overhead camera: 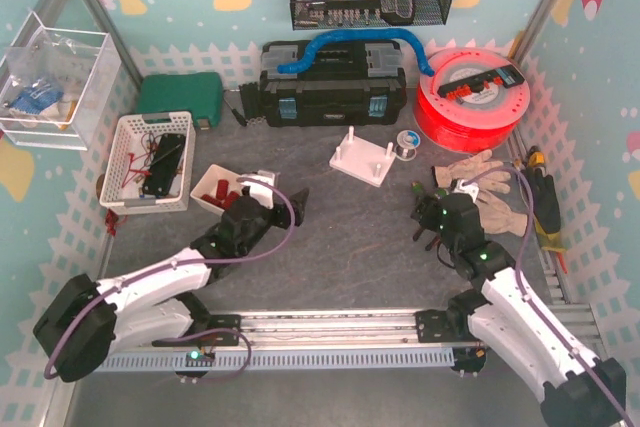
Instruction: Install the large spring
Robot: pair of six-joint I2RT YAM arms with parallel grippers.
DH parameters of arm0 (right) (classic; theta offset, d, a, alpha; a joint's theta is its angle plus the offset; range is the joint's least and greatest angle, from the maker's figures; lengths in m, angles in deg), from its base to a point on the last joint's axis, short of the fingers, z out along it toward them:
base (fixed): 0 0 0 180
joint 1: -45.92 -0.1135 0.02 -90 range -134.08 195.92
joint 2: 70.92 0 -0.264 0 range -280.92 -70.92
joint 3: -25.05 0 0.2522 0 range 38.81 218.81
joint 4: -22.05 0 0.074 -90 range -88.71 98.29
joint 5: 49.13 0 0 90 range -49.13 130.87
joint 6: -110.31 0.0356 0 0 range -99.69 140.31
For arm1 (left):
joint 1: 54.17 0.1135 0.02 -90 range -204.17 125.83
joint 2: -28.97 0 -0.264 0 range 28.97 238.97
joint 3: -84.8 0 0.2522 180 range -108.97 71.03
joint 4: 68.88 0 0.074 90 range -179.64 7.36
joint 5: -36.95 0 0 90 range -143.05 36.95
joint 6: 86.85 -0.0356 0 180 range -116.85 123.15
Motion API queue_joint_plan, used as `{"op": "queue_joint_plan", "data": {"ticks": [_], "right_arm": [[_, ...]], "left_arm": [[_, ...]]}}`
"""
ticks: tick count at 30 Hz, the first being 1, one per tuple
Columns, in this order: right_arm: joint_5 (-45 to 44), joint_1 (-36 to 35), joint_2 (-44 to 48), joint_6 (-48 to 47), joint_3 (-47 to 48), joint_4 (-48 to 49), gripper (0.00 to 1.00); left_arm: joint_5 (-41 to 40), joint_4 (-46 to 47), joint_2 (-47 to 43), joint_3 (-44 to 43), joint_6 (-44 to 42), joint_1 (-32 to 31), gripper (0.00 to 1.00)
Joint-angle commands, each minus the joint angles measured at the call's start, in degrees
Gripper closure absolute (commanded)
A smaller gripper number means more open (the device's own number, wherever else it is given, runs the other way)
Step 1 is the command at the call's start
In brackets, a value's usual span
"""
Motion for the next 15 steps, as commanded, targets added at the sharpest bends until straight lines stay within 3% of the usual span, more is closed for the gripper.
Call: {"op": "queue_joint_plan", "data": {"ticks": [1, 3, 10, 15], "right_arm": [[8.6, 0.3, 1.8, -12.6, 4.6, 1.7, 0.05], [10.9, 0.3, 1.2, -14.6, 5.5, 2.6, 0.01], [16.5, 0.3, -0.3, -18.3, 5.7, 7.3, 0.01], [20.9, 0.2, -1.6, -20.8, 2.7, 14.6, 0.02]], "left_arm": [[-3.0, -10.2, -3.6, -6.3, 7.6, -0.3, 0.01], [-4.2, -13.4, -6.3, -7.4, 10.5, -0.3, 0.01], [-8.3, -28.5, -13.7, -11.0, 15.7, 2.0, 0.01], [-2.5, -34.1, -11.5, -14.2, 13.8, 9.9, 0.01]]}}
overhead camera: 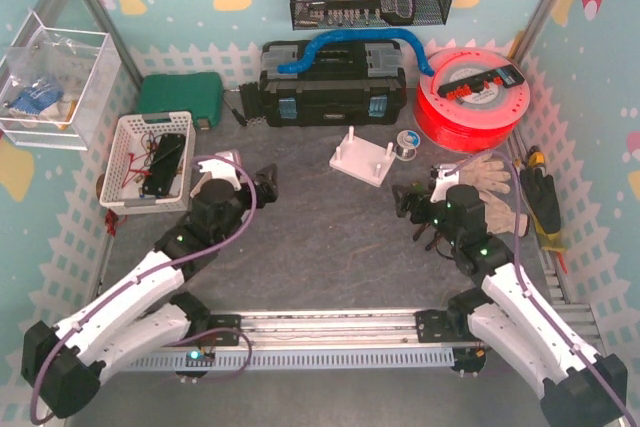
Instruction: Install the large spring
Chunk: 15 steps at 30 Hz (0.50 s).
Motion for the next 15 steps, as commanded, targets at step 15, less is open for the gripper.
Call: {"op": "queue_joint_plan", "data": {"ticks": [15], "right_arm": [[12.5, 0.3, -9.1, -7.9, -0.1, 13.3, 0.05]], "left_arm": [[13.7, -11.3, 11.5, -6.7, 13.0, 18.7, 0.2]]}}
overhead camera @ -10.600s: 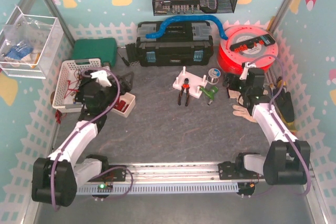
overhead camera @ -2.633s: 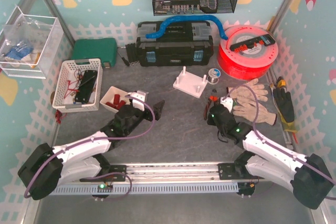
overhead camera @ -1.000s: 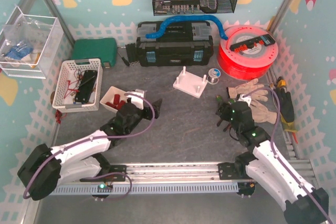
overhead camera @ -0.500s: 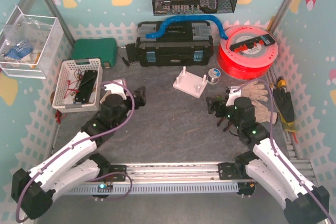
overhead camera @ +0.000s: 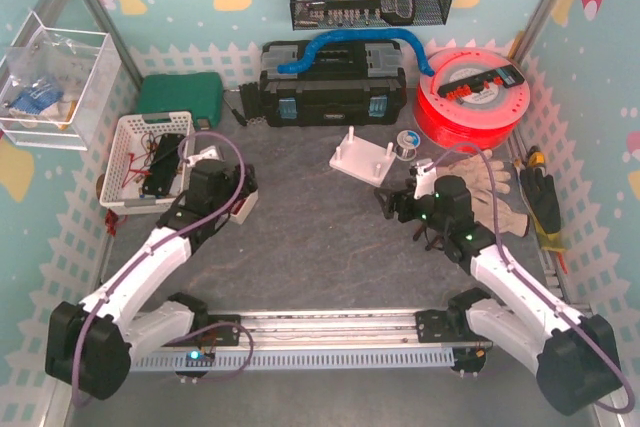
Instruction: Install the large spring
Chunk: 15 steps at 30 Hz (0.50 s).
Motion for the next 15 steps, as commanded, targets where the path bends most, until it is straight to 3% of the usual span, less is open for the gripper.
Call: {"op": "queue_joint_plan", "data": {"ticks": [1, 4, 8, 15], "right_arm": [[-1.8, 0.3, 4.3, -1.1, 1.2, -0.7, 0.05], [-6.2, 0.3, 6.6, 1.2, 5.2, -10.3, 0.06], [-7.1, 0.3, 8.6, 3.8, 10.2, -21.5, 0.06], [-1.4, 0.3, 8.9, 10.1, 10.2, -25.8, 0.07]], "left_arm": [[3.9, -5.0, 2.4, -6.3, 9.1, 1.0, 0.24], [2.4, -15.7, 8.0, -15.5, 11.6, 1.8, 0.37], [1.7, -27.4, 14.9, -24.2, 13.5, 2.5, 0.45], [-0.4, -30.5, 21.0, -23.7, 8.1, 3.2, 0.57]]}}
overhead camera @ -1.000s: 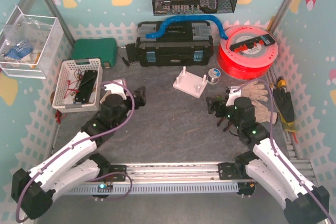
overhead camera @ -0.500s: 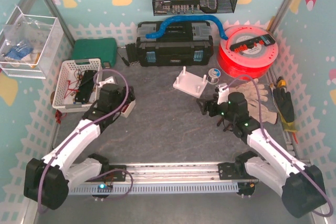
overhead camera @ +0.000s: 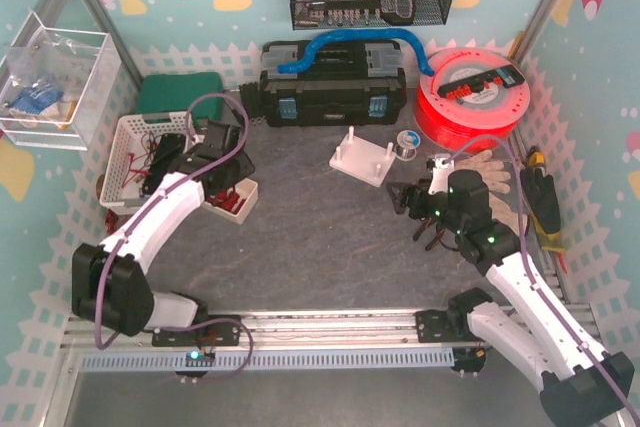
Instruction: Install the large spring
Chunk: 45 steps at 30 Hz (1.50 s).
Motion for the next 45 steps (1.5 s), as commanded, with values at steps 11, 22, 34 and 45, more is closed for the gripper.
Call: {"op": "queue_joint_plan", "data": {"ticks": [11, 22, 34, 45], "right_arm": [[-3.9, 0.3, -5.1, 1.4, 3.6, -11.2, 0.07], [-3.8, 0.3, -8.1, 0.3, 5.4, -12.5, 0.07], [-5.5, 0.3, -7.7, 2.9, 5.7, -13.5, 0.07], [-6.5, 0.3, -7.4, 3.6, 6.0, -15.1, 0.06]], "left_arm": [[-4.8, -3.4, 5.3, 3.2, -19.9, 6.1, 0.6], [-8.0, 0.6, 9.7, 2.4, -36.8, 8.3, 0.65], [-2.4, 3.7, 15.7, 3.3, -39.8, 11.1, 0.63], [-0.7, 5.1, 19.6, 3.8, -40.2, 12.6, 0.6]]}}
